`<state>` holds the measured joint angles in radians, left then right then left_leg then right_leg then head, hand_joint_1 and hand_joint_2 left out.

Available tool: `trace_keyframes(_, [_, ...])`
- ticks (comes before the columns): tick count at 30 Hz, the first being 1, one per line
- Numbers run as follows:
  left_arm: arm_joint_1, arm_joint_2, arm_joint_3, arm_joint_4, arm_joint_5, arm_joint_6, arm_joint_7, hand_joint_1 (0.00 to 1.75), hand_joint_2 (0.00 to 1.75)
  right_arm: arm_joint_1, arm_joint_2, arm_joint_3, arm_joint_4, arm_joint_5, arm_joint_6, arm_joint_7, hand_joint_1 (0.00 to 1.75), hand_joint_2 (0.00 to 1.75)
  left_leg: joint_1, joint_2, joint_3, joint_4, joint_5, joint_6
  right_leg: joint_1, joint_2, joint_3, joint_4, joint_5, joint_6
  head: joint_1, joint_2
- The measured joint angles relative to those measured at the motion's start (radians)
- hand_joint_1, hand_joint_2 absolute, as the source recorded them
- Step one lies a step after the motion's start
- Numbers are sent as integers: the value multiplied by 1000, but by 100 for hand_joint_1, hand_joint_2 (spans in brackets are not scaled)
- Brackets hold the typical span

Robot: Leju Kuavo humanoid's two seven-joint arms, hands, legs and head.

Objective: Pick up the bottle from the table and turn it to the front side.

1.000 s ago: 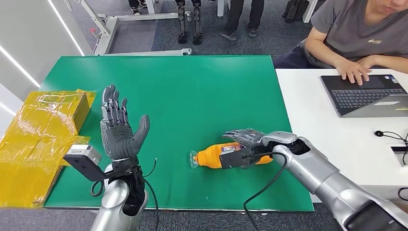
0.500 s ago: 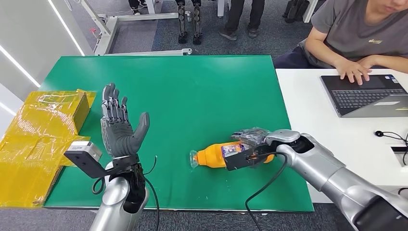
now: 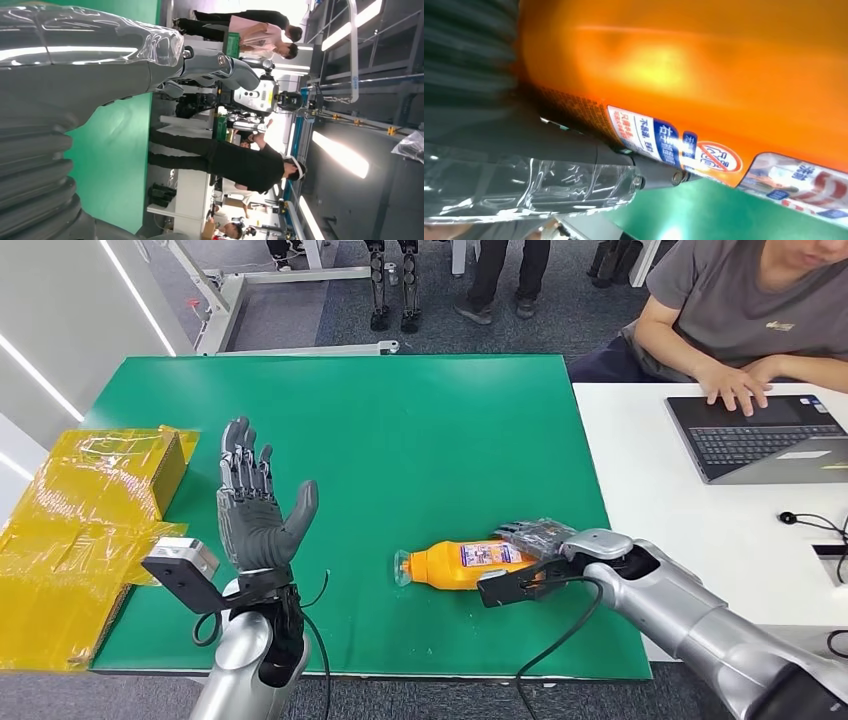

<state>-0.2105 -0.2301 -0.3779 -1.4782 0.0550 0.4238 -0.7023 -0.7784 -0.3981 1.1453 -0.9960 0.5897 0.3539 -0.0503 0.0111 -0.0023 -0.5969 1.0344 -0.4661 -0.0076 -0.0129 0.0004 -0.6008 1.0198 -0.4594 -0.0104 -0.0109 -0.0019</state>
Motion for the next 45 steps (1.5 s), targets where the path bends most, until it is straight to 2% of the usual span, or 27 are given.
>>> trace_keyframes(1, [2, -1, 0, 0, -3, -3, 0, 0, 175, 5, 1, 0, 4, 6, -15, -2, 25, 175, 0, 0, 0, 0, 0, 0, 0, 0, 0, 0, 0, 0, 0, 0])
trace_keyframes(4, [7, -4, 1, 0, -10, -10, 0, 0, 175, 18, 3, -4, 15, 25, -60, -13, 156, 175, 0, 1, 2, 0, 0, 0, 0, 1, 2, 0, 0, 0, 0, 0])
trace_keyframes(5, [9, -5, 1, 0, -11, -12, 0, 0, 175, 24, 3, -8, 17, 31, -73, -17, 175, 175, 0, 2, 3, 0, 0, 0, 0, 2, 3, 0, 0, 0, 0, 0])
trace_keyframes(17, [30, -8, 2, -3, -30, -20, 0, 0, 175, 110, 15, -98, 3, 112, -201, -36, 175, 175, 0, 3, 9, 0, 0, 1, 0, 3, 8, 0, 2, 1, 0, 0])
trace_keyframes(28, [73, -7, 9, -42, -51, -4, 0, 0, 175, 258, 96, -285, -45, 9, -415, -98, 175, 175, 0, 1, 5, -1, 0, 1, 0, 1, 6, 0, 0, 1, 0, 0])
trace_keyframes(34, [86, -7, 10, -61, -55, 2, 0, 0, 175, 392, 182, -470, -157, -109, -665, -193, 175, 175, 0, -1, 2, -1, -1, 1, 1, -1, 3, 0, -1, 2, 0, 0])
trace_keyframes(38, [85, -8, 10, -62, -45, -12, 0, 0, 175, 486, 239, -557, -248, -155, -815, -339, 175, 175, 0, -1, 1, -1, -1, 1, 0, -1, 2, 0, -2, 2, 0, 0])
trace_keyframes(41, [85, -10, 10, -62, -22, -45, 0, 0, 175, 529, 274, -593, -288, -180, -868, -402, 175, 175, 0, -1, 1, -1, -2, 1, 0, -1, 2, 0, -3, 3, 0, 0])
trace_keyframes(45, [85, -18, 10, -61, 10, -107, 0, 0, 175, 551, 313, -618, -300, -223, -890, -444, 175, 175, 0, -1, 1, -1, -2, 1, 0, 0, 2, 0, -3, 2, 0, 0])
